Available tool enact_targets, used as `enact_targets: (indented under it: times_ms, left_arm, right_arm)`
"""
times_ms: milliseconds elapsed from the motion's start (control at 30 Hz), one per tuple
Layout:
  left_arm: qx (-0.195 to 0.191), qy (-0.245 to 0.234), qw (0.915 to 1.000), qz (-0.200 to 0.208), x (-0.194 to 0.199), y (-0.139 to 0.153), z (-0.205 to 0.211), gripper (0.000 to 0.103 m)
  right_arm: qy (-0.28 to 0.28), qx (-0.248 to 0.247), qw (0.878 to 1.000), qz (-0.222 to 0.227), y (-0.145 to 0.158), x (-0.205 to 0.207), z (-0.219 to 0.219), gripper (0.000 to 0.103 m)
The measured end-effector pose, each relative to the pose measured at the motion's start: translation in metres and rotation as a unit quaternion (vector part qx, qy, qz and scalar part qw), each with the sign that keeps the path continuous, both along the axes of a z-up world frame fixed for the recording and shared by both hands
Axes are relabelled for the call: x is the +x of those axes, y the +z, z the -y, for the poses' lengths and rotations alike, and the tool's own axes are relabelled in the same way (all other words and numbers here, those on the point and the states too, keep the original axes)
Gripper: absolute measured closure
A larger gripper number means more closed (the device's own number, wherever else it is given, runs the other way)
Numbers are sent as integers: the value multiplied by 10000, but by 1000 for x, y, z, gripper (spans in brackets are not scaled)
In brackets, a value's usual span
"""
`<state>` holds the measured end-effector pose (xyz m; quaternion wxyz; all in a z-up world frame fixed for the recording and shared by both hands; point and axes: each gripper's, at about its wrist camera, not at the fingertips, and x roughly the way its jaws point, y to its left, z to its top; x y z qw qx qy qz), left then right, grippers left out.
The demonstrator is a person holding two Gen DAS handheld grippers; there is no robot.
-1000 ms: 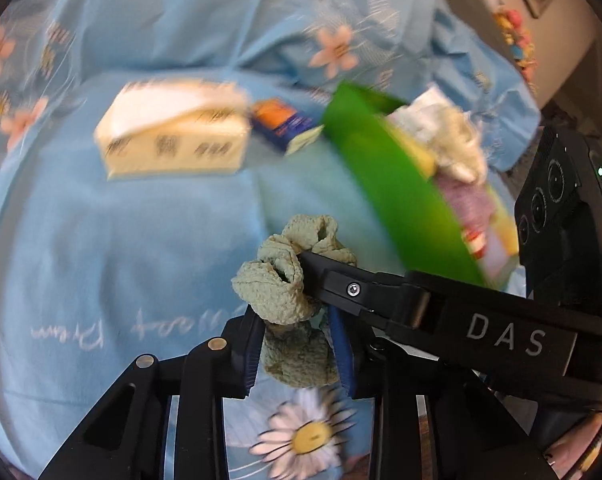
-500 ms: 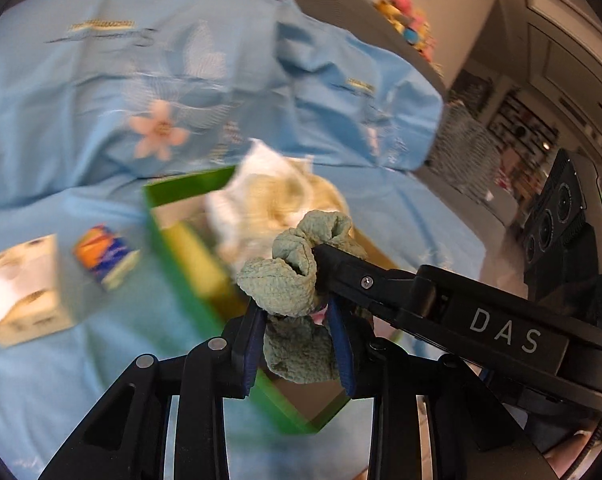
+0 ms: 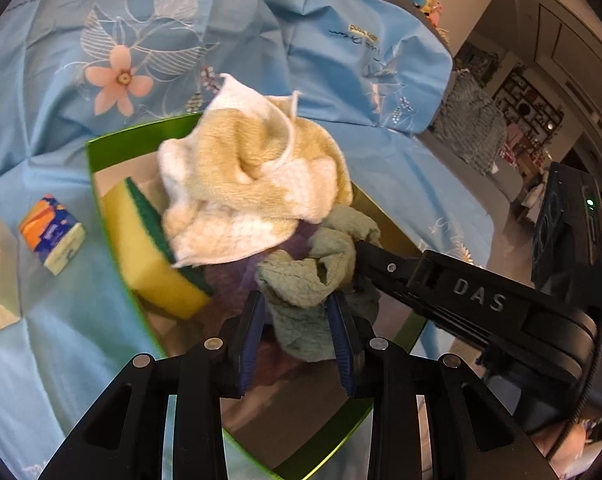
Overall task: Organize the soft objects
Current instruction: 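Lower the cloth into the box and open the right gripper, then move the right gripper to the Tempo tissue pack and grasp it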
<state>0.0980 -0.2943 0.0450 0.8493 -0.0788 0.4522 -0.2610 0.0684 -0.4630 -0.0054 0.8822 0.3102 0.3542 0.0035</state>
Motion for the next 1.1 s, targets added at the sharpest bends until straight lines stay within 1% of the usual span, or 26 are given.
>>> enact_targets:
  times_ms: [67, 133, 167, 200, 233, 300, 367, 400, 433, 533, 633, 733, 833, 867, 933, 1000, 1067, 1100]
  left_arm:
    - [-50, 35, 10000, 16, -4, 5, -8, 71]
    - [-134, 71, 9999, 44, -7, 12, -18, 64]
    - [-160, 95, 9998, 63, -8, 16, -23, 51]
    - [-187, 139, 9997, 95, -11, 21, -30, 42]
    - [-217, 186, 9995, 131, -12, 25, -35, 42]
    - [-316, 261, 9989, 223, -18, 34, -48, 40]
    - [-380, 366, 9981, 308, -24, 43, -64, 39]
    - [-392, 422, 9978, 338, -25, 46, -70, 38]
    - [-417, 510, 9971, 384, -27, 49, -78, 38]
    - [-481, 754, 9951, 429, -31, 55, -103, 37]
    - [-432, 1010, 9929, 451, -34, 55, -127, 37]
    - [-343, 1295, 9899, 459, -36, 52, -154, 37]
    - [-260, 1545, 9869, 376, -36, 46, -182, 37]
    - [-246, 1642, 9855, 348, -36, 44, -191, 37]
    - [-237, 1861, 9819, 258, -36, 37, -212, 37]
    - [-277, 2010, 9790, 171, -36, 28, -228, 37]
    - [-344, 2141, 9762, 41, -37, 18, -243, 37]
    - [-354, 2194, 9750, -42, -35, 11, -249, 37]
  right_arm:
    - [11, -158, 9998, -86, 0, 3, -2, 69]
    - [-16, -261, 9996, -92, 2, 1, -3, 39]
    - [-76, -308, 9995, -23, 7, -2, -5, 33]
    - [-105, -317, 9994, 30, 9, -1, -4, 25]
    - [-130, -339, 9993, 119, 14, -4, -6, 21]
    - [-113, -450, 9988, 182, 22, -5, -12, 19]
    - [-50, -695, 9974, 175, 31, -5, -22, 15]
    - [-9, -782, 9967, 193, 34, -5, -26, 9]
    - [44, -862, 9960, 239, 39, -6, -31, 6]
    - [204, -1080, 9929, 456, 52, -9, -50, 1]
    - [406, -1450, 9871, 553, 64, -7, -74, 1]
    - [657, -1657, 9819, 643, 73, -5, -96, 1]
    - [1042, -1911, 9728, 792, 83, -1, -125, 1]
    - [1341, -1986, 9676, 799, 84, 5, -139, 1]
    - [1801, -2119, 9584, 649, 81, 19, -161, 1]
    - [2126, -2246, 9498, 467, 77, 32, -181, 1]
    - [2511, -2339, 9391, 190, 70, 54, -204, 3]
    - [2610, -2396, 9351, 71, 66, 64, -214, 4]
